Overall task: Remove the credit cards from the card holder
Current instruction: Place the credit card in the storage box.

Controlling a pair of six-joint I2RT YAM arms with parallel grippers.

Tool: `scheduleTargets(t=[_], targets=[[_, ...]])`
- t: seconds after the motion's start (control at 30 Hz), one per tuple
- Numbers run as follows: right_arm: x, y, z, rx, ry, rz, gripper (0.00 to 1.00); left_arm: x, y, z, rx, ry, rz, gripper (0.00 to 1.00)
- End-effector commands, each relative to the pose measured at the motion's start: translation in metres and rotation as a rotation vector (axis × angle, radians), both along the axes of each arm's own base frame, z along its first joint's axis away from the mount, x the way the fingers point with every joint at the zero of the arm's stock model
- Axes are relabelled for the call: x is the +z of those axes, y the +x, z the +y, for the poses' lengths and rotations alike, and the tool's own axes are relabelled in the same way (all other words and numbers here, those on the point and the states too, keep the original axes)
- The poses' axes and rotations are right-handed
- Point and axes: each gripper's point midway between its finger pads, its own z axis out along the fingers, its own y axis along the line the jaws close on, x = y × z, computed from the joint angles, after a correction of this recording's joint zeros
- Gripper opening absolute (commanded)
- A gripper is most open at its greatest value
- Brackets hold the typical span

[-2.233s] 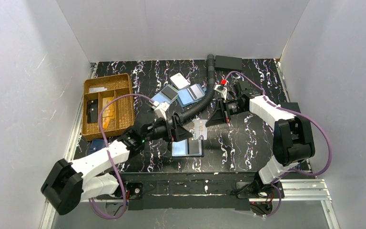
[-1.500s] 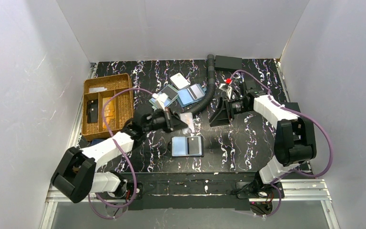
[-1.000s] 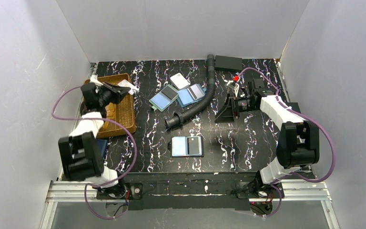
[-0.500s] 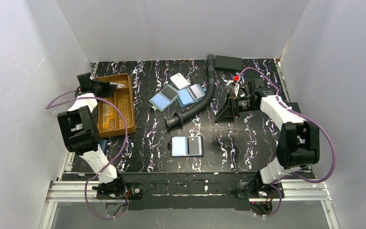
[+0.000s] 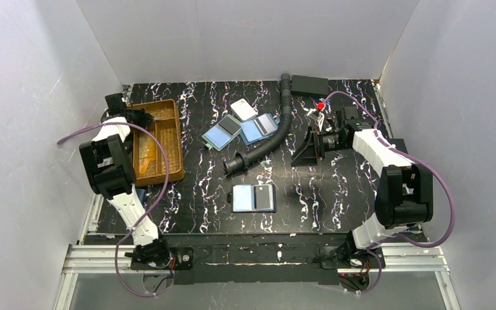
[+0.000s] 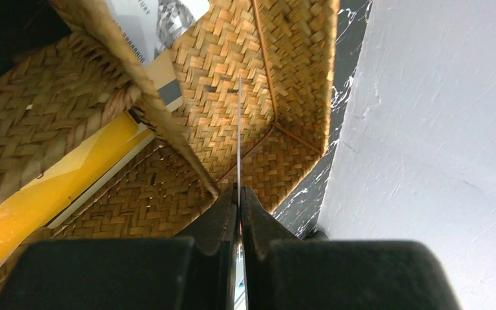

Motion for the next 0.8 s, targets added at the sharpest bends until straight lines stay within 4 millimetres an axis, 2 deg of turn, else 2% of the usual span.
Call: scheduleTargets(t=[0.0,0.1,0.27,0.37,0.53,0.6,0.67,0.77], targets=[[0.011,0.003,-0.001,0.002,0.023,-0.032,0.95,0.008,0.001,0.018,0.058,0.053,0.056,0.00],[0.011,0.003,-0.001,0.002,0.023,-0.034,0.95,0.007,0.002,0.020,0.058,0.053,0.078,0.01],[0.010,0.003,-0.001,0.002,0.021,-0.030,0.95,0.008,0.004,0.015,0.048,0.032,0.072,0.22],[0.010,0.004,-0.001,0.001,0.019,-0.034,0.95,0.024,0.004,0.014,0.030,0.043,0.026,0.37],[0.010,0.004,-0.001,-0.002,0.011,-0.044,0.95,0.077,-0.003,0.008,-0.035,0.110,-0.090,0.43],[0.010,0.005,-0.002,-0.003,0.001,-0.061,0.95,0.108,-0.014,0.002,-0.084,0.157,-0.155,0.49],[0.009,0.006,-0.004,0.000,-0.018,-0.089,0.95,0.133,-0.028,-0.011,-0.178,0.198,-0.236,0.55],[0.008,0.005,-0.008,0.012,-0.043,-0.134,0.96,0.170,-0.053,-0.047,-0.394,0.267,-0.422,0.68]])
